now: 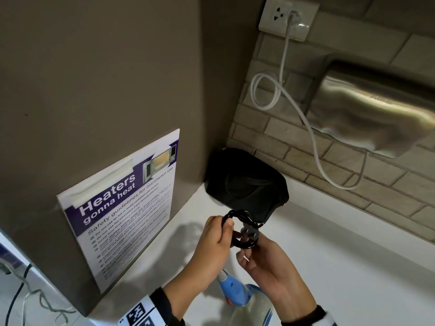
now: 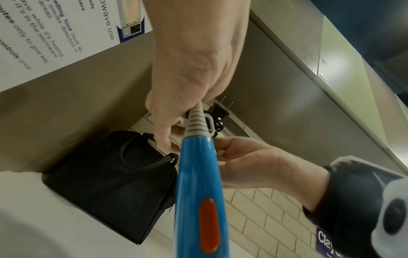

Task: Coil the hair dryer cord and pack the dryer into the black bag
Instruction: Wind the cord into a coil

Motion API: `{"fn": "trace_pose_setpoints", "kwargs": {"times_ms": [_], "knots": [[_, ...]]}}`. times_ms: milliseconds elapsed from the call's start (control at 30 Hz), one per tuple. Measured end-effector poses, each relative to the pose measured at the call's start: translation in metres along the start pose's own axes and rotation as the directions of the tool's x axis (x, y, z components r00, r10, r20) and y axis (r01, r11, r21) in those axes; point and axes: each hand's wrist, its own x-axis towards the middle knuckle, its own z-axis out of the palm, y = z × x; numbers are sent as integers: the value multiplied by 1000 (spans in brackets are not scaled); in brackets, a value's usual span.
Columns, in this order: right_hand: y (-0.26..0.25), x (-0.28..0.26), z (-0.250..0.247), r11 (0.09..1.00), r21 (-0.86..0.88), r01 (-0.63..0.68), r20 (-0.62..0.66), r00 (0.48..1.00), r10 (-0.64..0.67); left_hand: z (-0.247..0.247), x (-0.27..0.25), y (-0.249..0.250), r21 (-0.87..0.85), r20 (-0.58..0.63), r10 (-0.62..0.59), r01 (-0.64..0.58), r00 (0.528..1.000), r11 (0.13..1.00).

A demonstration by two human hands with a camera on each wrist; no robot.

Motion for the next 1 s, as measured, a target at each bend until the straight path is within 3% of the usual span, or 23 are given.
{"fn": "trace_pose_setpoints", "kwargs": {"times_ms": [167, 267, 367, 433, 500, 633, 767, 833, 1000], "knots": [[-13, -12, -2, 996, -4, -87, 158, 984, 87, -2, 1, -3, 4, -33, -58, 58, 998, 998], [-17, -19, 0, 995, -86, -42, 193, 980, 58, 1, -3, -1, -39, 7, -122, 123, 992, 992], [-14, -22, 4, 966, -249, 73, 137, 990, -40, 5, -6, 7, -281, 74, -229, 241, 971, 929], [-9, -24, 6, 929, -342, 143, 168, 982, -89, 2, -4, 10, -469, 116, -291, 311, 950, 827], [-4, -26, 7, 880, -433, 196, 220, 970, -108, -3, 0, 13, -540, 115, -312, 323, 943, 778], [1, -32, 9, 625, -718, 306, 232, 952, -199, -5, -3, 19, -530, 116, -257, 279, 959, 801], [4, -41, 11, 341, -851, 399, 287, 898, -334, -6, -5, 24, -560, 87, -192, 208, 978, 802], [7, -45, 10, 154, -905, 397, 322, 874, -363, -6, -5, 25, -562, 51, -184, 181, 982, 807], [15, -54, 6, -161, -926, 341, 376, 857, -352, -3, -7, 29, -556, -41, -188, 133, 981, 820]]}}
